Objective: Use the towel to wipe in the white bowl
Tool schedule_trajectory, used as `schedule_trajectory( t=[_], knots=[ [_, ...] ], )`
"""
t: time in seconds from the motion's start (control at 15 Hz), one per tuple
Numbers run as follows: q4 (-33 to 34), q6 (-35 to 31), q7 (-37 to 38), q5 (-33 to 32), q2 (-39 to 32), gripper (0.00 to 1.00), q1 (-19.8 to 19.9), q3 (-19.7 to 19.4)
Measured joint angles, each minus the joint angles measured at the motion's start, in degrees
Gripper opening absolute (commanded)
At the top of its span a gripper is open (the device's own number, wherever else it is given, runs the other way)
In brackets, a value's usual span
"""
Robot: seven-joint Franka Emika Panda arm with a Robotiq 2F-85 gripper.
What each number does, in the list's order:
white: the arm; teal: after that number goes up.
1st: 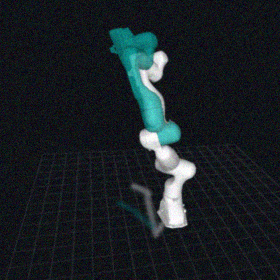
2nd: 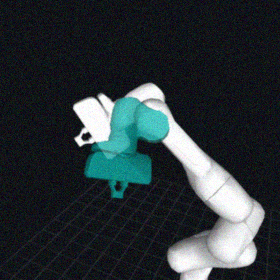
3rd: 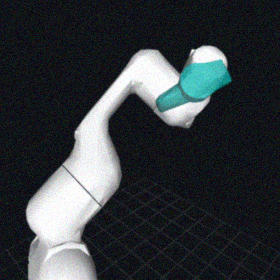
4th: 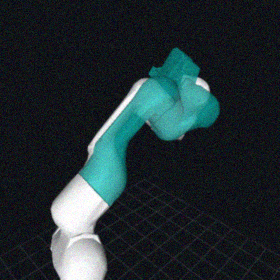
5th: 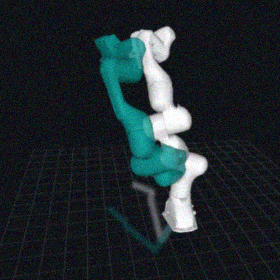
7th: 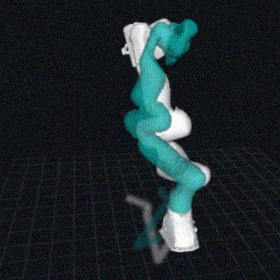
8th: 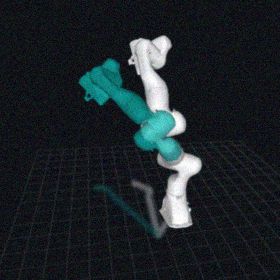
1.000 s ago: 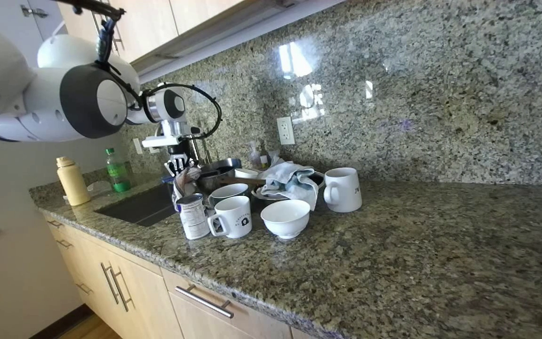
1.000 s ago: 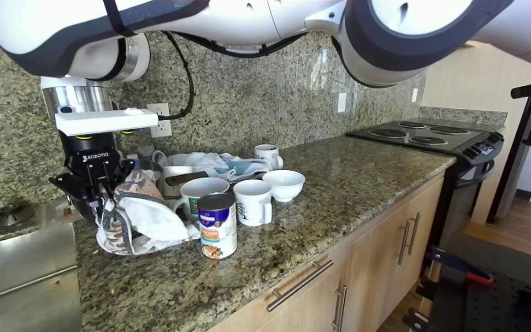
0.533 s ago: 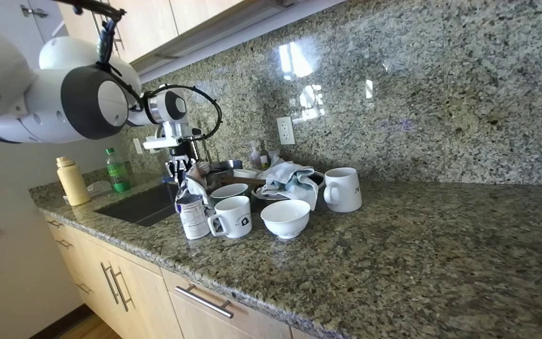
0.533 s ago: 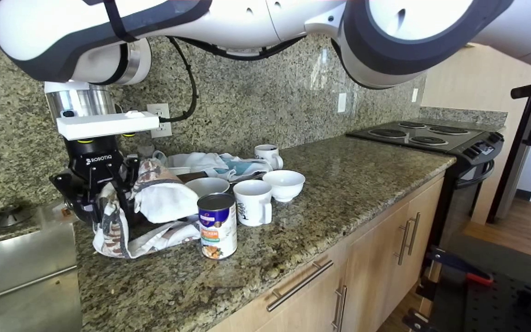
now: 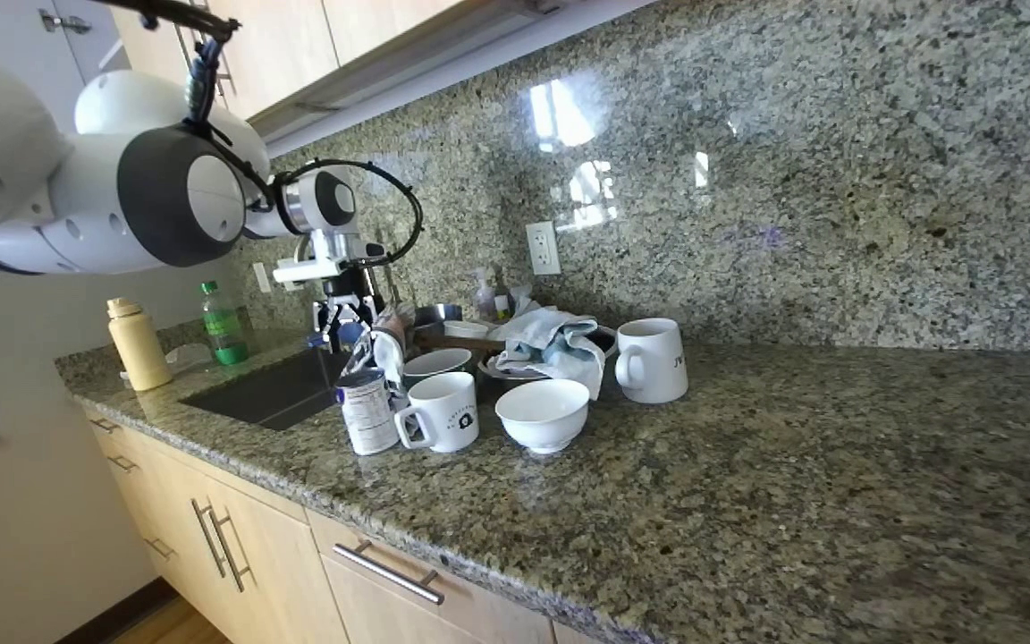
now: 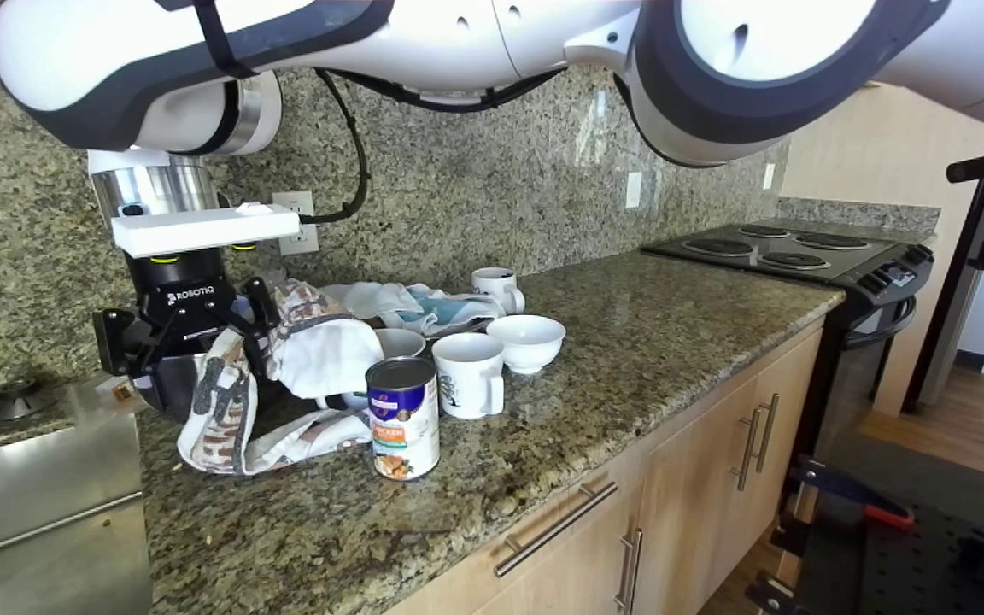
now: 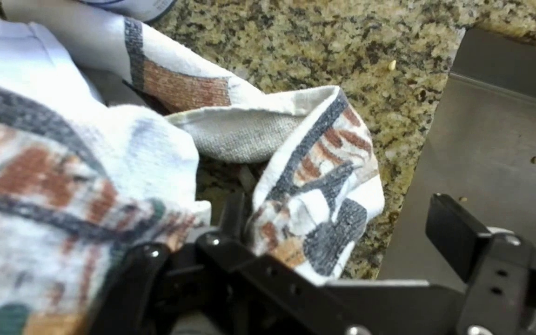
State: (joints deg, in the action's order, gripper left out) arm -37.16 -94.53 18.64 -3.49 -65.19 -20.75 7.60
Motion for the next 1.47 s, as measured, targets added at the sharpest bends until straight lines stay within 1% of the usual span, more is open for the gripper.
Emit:
schedule_trajectory(
  t=[0.67, 0.8, 1.0, 1.13, 1.27, 1.47],
  knots=[
    [5.99, 7.01, 0.0, -1.0, 0.58, 1.0, -0.05, -0.36],
    [7.02, 8.31, 0.81, -1.0, 1.15, 1.0, 0.29, -1.11],
    [11.17, 13.39, 2.03, -0.81, 1.11, 1.0, 0.66, -3.54],
    [13.45, 15.77, 2.41, -0.49, 0.96, 1.0, 1.28, -4.46],
    [14.96, 16.72, 3.33, -0.24, 0.5, 1.0, 2.04, -4.7],
    [15.05, 16.11, 5.5, -0.12, 0.0, 1.0, 2.76, -4.63]
  ],
)
